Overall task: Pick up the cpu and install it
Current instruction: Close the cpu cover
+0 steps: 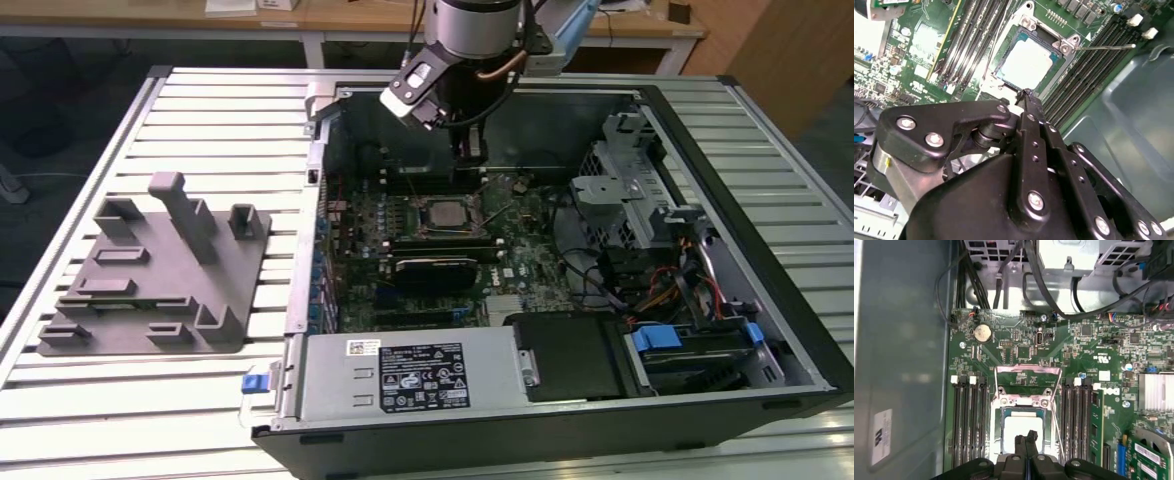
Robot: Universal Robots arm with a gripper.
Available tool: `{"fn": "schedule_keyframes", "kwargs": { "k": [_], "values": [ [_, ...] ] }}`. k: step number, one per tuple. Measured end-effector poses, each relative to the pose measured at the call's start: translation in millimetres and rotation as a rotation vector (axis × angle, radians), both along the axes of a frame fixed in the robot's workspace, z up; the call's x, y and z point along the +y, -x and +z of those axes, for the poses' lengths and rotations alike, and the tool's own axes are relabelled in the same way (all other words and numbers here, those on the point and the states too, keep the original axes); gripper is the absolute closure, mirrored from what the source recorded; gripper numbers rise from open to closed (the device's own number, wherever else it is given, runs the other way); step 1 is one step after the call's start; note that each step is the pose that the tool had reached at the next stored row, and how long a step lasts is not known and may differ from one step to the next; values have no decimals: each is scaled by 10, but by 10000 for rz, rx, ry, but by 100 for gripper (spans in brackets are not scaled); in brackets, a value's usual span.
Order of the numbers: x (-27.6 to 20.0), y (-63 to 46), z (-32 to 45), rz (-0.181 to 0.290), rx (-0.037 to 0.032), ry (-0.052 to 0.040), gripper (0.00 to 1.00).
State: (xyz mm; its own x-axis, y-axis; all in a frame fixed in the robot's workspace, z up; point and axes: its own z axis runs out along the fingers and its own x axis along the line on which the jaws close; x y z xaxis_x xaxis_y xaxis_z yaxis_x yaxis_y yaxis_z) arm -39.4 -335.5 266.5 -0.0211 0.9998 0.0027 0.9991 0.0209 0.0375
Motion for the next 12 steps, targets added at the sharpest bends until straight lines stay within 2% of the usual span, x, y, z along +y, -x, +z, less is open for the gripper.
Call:
{"fn": "schedule_keyframes", "kwargs": {
  "k": [4,12],
  "values": [
    [0,-26,7,1,0,-1,89],
    [0,-211,7,-1,0,-1,89]
  ]
}}
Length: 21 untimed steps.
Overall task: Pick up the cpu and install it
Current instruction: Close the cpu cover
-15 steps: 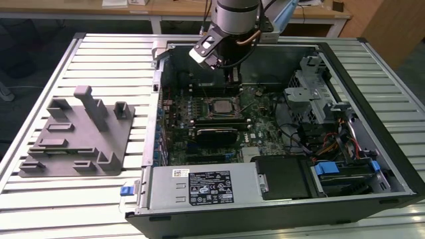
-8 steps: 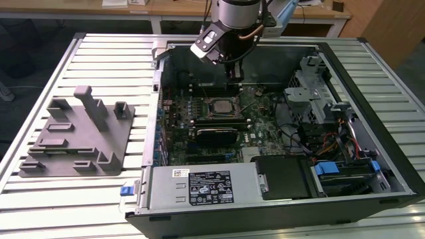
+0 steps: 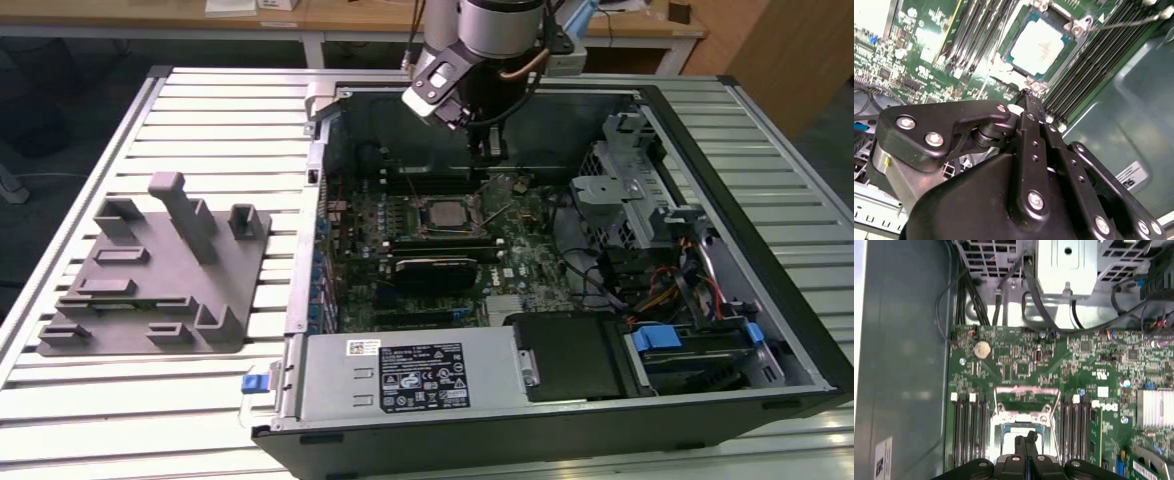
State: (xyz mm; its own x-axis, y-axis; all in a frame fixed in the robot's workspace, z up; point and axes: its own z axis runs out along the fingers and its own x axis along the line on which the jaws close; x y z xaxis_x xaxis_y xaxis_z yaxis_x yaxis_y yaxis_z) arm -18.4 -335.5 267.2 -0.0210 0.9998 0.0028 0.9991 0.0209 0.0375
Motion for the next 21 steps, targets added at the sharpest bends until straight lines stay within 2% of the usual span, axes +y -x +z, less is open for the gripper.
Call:
{"fn": "schedule_keyframes", "kwargs": {
  "k": [21],
  "values": [
    [0,-497,0,2,0,0,89]
  ]
}}
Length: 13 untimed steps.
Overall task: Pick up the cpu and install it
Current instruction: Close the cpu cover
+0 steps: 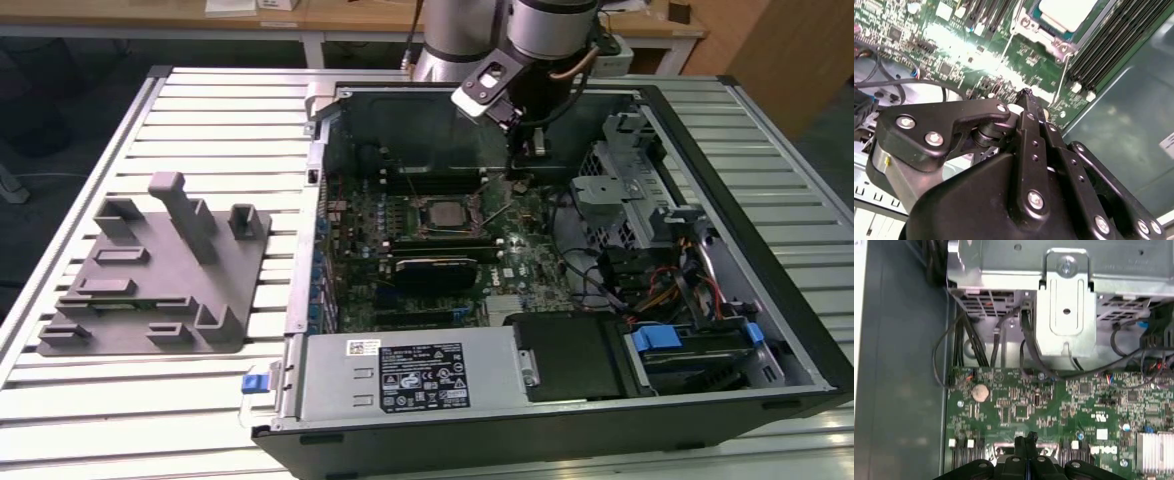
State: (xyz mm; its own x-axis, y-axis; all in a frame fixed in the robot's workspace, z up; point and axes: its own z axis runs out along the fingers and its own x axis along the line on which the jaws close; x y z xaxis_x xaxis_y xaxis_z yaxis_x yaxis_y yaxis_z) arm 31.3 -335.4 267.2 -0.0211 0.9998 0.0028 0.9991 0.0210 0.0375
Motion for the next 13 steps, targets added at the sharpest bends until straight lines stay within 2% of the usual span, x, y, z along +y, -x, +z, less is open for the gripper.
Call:
{"fn": "schedule_keyframes", "kwargs": {
  "k": [5,13],
  "values": [
    [0,-58,0,0,3,1,89],
    [1,-154,-52,0,86,-1,89]
  ]
}}
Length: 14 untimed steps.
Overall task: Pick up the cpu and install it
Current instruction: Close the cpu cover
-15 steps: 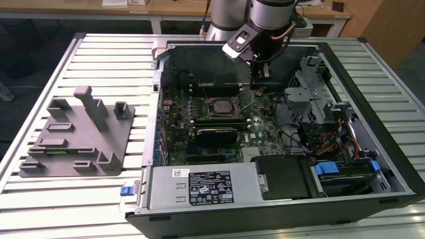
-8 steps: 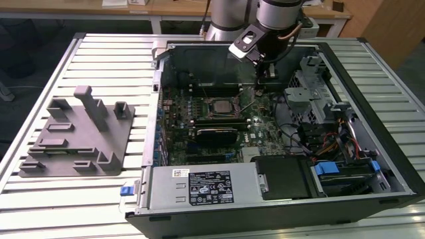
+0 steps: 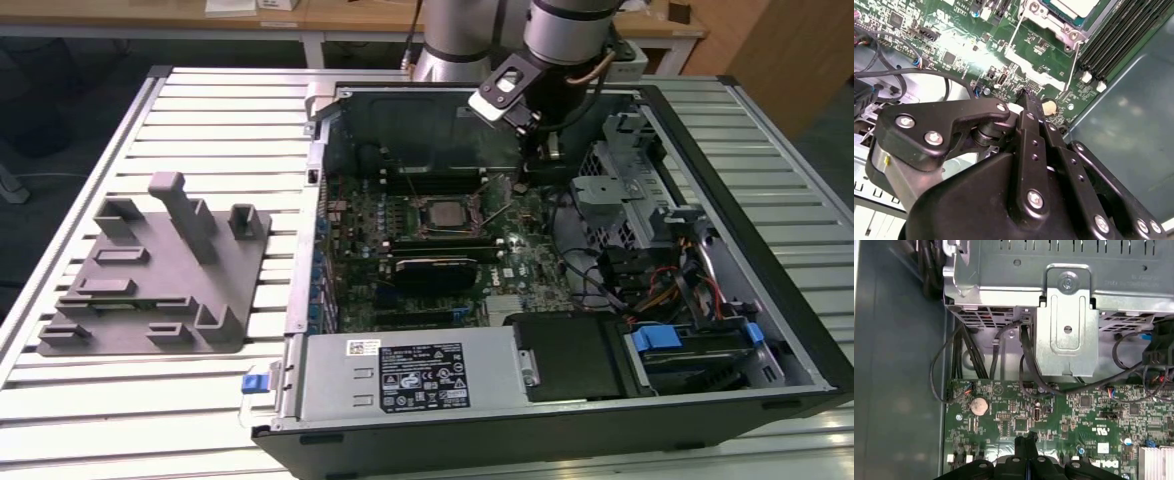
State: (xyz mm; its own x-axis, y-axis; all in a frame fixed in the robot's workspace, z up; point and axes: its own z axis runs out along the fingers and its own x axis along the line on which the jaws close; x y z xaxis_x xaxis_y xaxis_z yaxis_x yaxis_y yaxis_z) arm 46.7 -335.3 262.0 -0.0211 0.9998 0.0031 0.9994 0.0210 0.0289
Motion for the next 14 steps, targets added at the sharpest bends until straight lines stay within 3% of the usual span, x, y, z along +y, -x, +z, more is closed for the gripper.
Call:
{"fn": "schedule_keyframes", "kwargs": {
  "k": [9,14],
  "values": [
    [8,-22,-152,1,46,1,89],
    [10,-5,-177,17,47,3,89]
  ]
}}
